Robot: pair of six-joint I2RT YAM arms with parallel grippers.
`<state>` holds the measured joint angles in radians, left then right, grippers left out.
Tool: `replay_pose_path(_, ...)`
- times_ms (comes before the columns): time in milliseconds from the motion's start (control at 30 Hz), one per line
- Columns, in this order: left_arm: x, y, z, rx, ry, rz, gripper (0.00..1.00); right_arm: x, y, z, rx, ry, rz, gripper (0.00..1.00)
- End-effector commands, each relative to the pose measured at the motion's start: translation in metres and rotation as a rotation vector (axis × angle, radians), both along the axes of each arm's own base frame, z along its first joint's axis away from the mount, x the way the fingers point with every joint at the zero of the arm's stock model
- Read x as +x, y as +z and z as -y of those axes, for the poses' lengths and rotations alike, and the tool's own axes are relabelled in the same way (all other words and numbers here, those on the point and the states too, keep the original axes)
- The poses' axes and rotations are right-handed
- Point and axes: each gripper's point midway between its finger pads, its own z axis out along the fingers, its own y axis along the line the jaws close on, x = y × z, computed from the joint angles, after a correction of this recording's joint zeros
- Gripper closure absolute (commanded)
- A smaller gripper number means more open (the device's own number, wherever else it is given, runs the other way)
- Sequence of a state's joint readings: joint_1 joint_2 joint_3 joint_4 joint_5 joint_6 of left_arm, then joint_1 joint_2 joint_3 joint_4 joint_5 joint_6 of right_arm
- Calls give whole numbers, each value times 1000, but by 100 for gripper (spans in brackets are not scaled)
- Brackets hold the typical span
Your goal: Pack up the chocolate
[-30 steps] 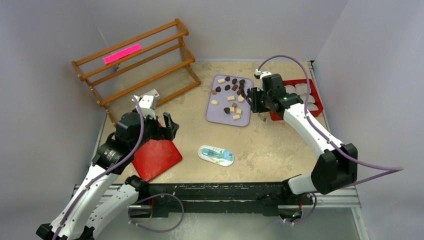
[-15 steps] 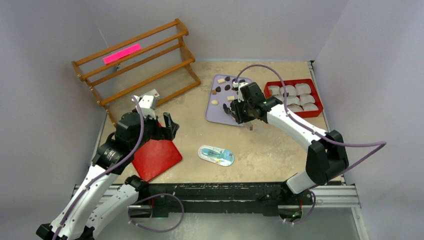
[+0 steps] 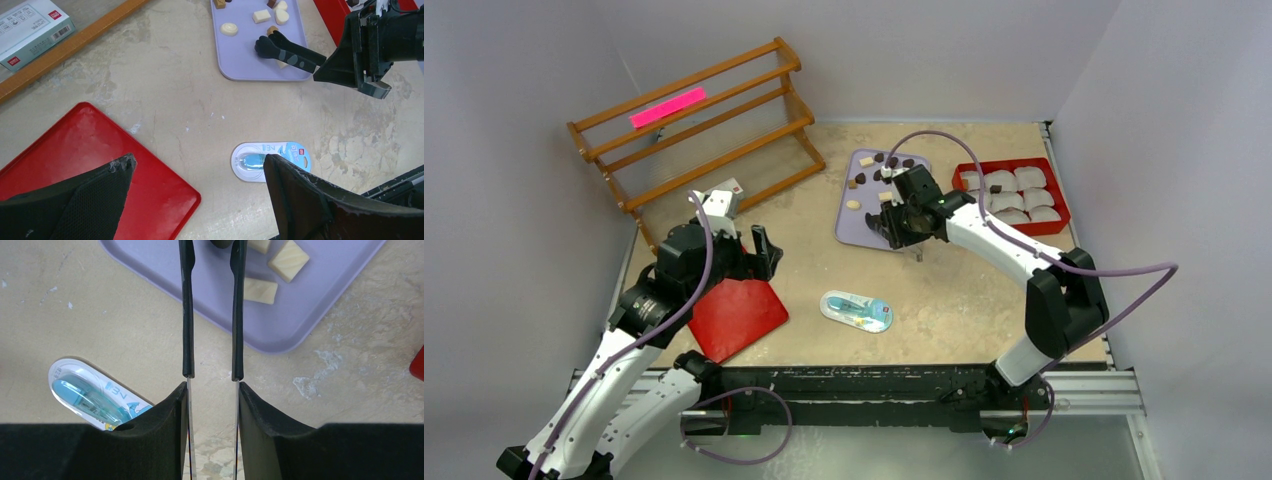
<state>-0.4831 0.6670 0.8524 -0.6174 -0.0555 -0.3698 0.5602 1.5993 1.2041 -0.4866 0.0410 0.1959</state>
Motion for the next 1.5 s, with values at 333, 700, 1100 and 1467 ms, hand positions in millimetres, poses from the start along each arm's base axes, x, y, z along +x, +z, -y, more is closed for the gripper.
replay_pose_path(333, 1, 5, 3, -2, -21, 31, 0, 16, 11, -6, -39, -35, 27, 59)
replay_pose_path(700, 1, 6, 1, -3, -14, 36, 0, 24, 5, -14, -44, -23, 15, 59)
replay_pose_path(1100, 0, 7, 1, -6, -17, 40, 0, 21, 7, -13, -66, -23, 13, 68)
replay_pose_path(1467, -1, 8, 2, -9, -23, 43, 0, 23, 27, -15, -28, -46, 44, 76)
